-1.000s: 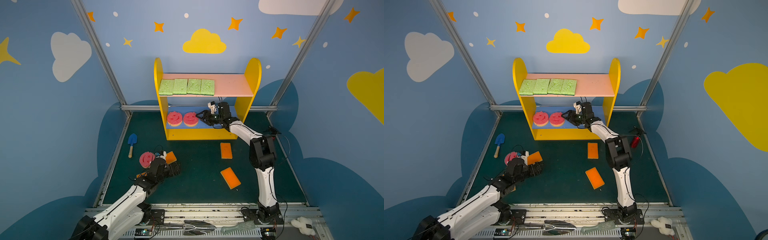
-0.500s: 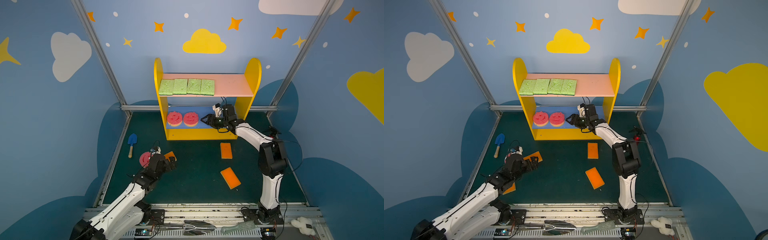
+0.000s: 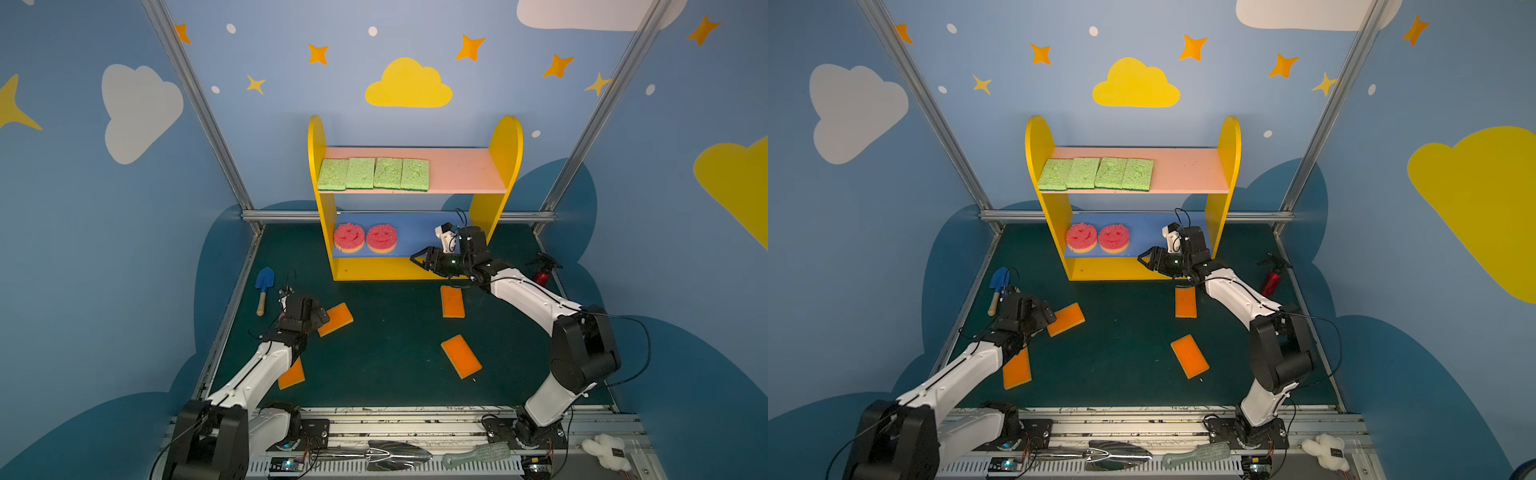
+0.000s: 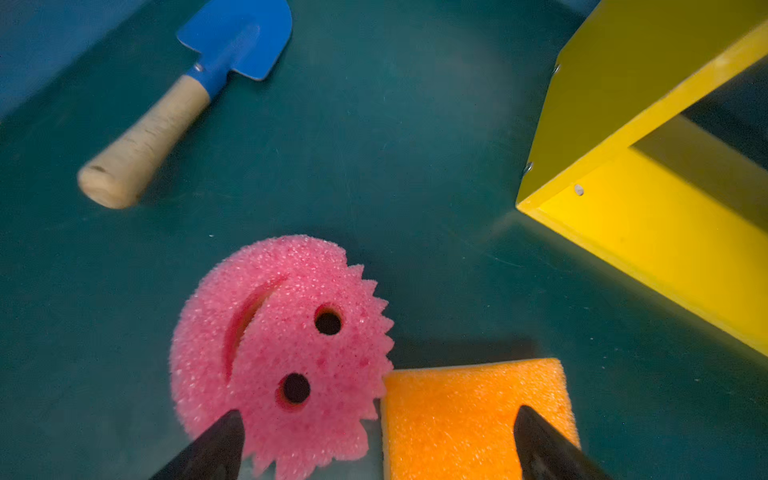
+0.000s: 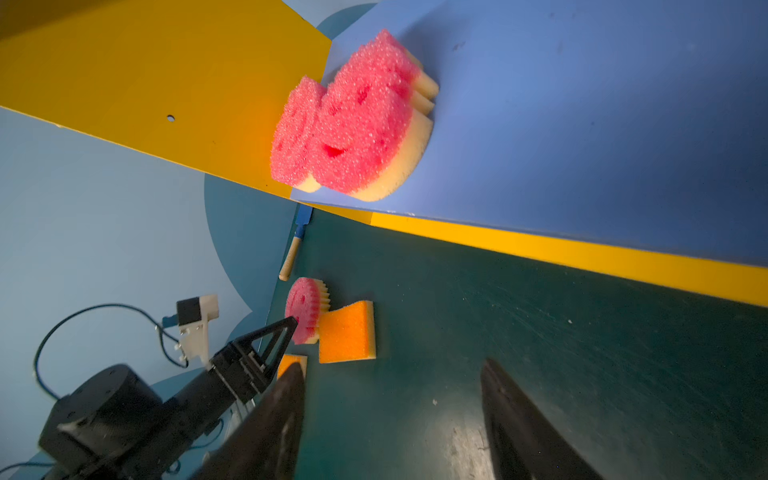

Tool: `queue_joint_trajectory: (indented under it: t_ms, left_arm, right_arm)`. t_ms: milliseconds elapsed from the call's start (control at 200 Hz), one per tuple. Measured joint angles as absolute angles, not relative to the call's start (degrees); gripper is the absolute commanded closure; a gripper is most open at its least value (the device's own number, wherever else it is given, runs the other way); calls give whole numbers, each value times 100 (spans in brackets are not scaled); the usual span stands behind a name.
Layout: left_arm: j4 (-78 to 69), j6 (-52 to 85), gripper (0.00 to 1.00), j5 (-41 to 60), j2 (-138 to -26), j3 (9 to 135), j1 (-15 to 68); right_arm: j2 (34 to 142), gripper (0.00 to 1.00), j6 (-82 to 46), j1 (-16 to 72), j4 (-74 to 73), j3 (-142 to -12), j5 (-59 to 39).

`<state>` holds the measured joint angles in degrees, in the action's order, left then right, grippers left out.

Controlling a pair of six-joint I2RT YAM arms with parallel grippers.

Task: Place and organize the cleaning sponges onto the shelf
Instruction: 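Withdraw the right gripper while the left gripper reaches for a third pink smiley sponge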

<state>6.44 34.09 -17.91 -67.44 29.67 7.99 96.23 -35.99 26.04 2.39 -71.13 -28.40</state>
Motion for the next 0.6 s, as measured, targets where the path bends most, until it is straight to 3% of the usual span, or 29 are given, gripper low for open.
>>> queue_joint_trajectory:
  t_ms: [355, 601]
  left_arm:
    - [-75, 3286, 1, -746, -7741, 3321, 843]
    - [-1026, 3435, 2, -458, -8237, 3365, 1772]
  right_arm:
    - [9207, 35, -3588, 2604, 370, -6744, -2812]
    - [9096, 34, -3573, 2547, 611, -6512, -2808]
